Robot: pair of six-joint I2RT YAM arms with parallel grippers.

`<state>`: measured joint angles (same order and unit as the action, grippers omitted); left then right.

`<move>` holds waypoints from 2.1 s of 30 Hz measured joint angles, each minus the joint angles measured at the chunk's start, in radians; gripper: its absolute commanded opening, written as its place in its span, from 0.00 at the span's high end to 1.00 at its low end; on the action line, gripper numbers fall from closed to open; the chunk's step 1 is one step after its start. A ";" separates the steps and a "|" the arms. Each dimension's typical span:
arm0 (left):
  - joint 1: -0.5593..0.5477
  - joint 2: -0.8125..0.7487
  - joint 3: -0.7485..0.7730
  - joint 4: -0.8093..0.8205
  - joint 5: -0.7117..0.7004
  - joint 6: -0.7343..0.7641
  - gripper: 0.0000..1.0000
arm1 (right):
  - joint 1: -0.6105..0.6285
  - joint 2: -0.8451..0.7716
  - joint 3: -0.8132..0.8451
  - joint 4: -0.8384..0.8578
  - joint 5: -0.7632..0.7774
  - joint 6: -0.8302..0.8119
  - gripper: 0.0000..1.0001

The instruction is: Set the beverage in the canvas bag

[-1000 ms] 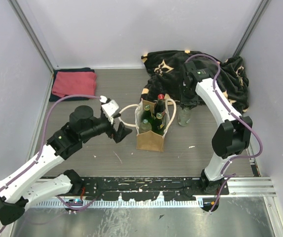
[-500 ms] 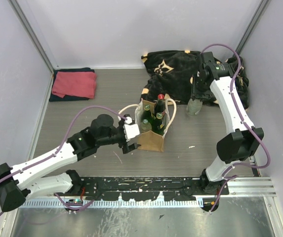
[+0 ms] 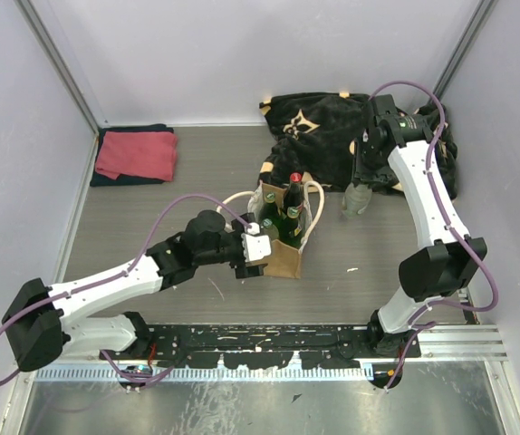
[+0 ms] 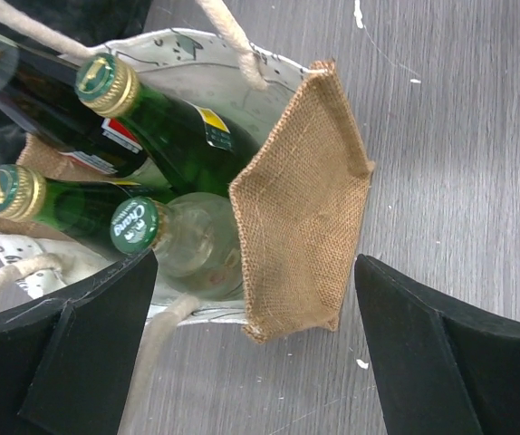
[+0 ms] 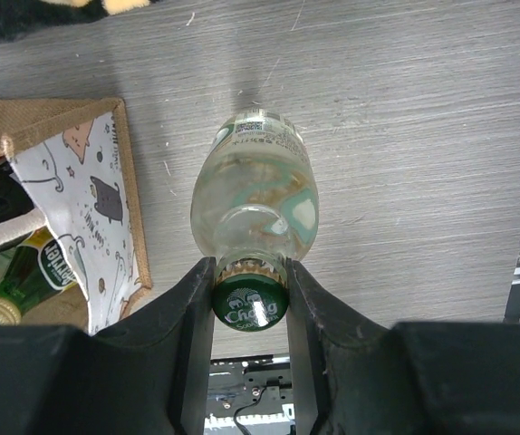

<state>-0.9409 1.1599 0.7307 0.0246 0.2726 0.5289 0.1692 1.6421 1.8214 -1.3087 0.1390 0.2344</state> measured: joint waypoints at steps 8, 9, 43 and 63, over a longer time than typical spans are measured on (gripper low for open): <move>-0.016 0.048 -0.013 0.011 0.020 0.027 0.07 | 0.000 0.000 0.181 -0.079 -0.014 -0.002 0.99; -0.016 0.055 -0.013 0.013 0.026 0.028 0.09 | 0.000 0.000 0.217 -0.090 -0.016 -0.002 0.99; -0.030 0.094 0.018 -0.054 0.128 0.024 0.85 | 0.000 -0.148 0.418 -0.103 -0.412 0.013 0.99; -0.031 0.128 0.059 -0.089 0.142 0.024 0.84 | 0.261 -0.188 0.264 -0.033 -0.411 0.039 0.99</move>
<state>-0.9718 1.2877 0.7898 -0.0647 0.4141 0.5526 0.4305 1.4544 2.0857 -1.3418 -0.2718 0.2729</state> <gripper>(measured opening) 0.160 0.379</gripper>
